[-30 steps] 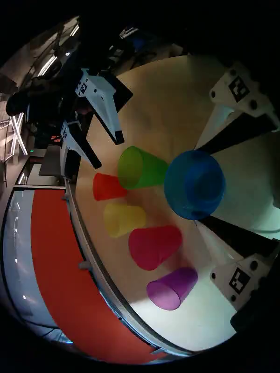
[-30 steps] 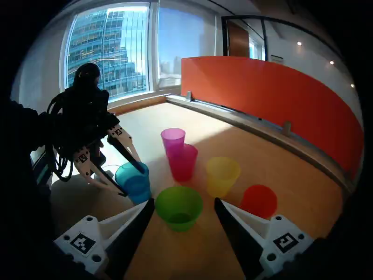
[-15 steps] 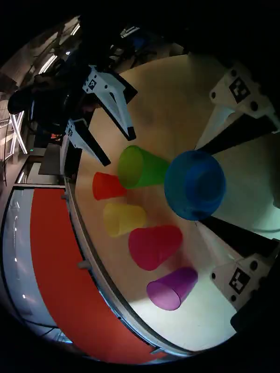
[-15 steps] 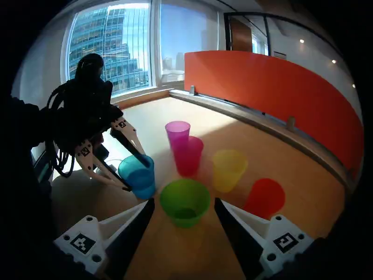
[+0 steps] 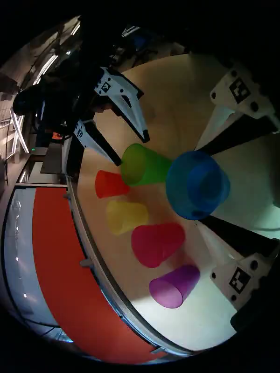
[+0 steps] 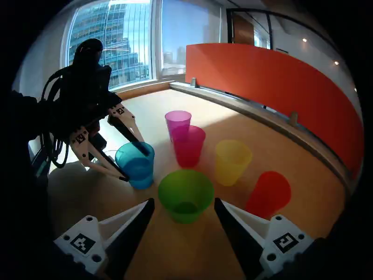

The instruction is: Pour water

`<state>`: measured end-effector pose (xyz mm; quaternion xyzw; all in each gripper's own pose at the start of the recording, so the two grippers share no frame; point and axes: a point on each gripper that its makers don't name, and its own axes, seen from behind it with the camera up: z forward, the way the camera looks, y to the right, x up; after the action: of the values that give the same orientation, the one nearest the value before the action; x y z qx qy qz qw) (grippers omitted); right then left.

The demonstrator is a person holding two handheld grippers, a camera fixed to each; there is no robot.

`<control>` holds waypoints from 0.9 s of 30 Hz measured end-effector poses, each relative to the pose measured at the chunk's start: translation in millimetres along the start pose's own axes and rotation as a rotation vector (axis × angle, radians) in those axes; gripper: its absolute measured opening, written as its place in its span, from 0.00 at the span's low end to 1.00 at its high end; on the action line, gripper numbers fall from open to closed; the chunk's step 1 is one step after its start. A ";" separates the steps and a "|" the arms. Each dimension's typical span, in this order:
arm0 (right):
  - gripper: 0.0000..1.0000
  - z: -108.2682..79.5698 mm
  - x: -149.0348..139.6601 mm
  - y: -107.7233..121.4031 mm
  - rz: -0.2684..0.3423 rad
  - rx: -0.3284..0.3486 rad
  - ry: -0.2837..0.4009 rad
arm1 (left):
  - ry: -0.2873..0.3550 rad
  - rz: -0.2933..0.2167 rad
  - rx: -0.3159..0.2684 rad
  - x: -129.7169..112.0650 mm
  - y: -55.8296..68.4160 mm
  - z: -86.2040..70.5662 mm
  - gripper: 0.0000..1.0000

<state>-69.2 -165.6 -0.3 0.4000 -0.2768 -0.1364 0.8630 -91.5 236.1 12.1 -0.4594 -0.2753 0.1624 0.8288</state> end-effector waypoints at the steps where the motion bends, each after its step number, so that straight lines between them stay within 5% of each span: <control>1: 1.00 0.8 -0.2 0.0 0.000 0.000 -0.001 | 0.003 -0.001 0.001 0.8 -0.7 -0.7 0.85; 27: 0.99 35.5 1.0 0.9 -0.015 0.006 -0.020 | 0.085 -0.022 0.066 25.0 -23.5 -31.9 0.85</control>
<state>-89.2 -187.3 19.5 0.4033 -0.2828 -0.1463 0.8579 -51.9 215.4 26.2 -0.4353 -0.2394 0.1425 0.8561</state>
